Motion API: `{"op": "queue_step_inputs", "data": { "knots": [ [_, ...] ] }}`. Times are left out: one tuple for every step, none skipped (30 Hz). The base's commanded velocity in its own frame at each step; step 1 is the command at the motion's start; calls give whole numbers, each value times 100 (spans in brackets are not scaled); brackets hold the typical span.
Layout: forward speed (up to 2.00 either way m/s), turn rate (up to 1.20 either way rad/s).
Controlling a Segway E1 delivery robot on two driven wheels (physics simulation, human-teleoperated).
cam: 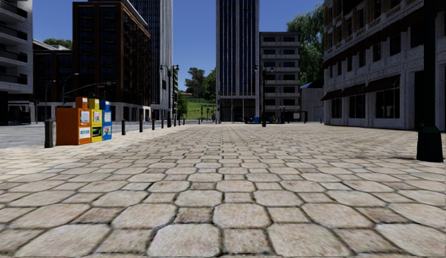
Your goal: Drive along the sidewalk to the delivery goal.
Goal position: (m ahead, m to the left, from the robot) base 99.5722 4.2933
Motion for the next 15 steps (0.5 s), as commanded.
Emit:
{"op": "queue_step_inputs", "data": {
  "knots": [
    [200, 0],
    [200, 0],
    [200, 0],
    [200, 0],
    [200, 0],
    [200, 0],
    [200, 0],
    [200, 0],
    [200, 0],
    [200, 0],
    [200, 0],
    [200, 0],
    [200, 0],
    [200, 0],
    [200, 0]
  ]
}}
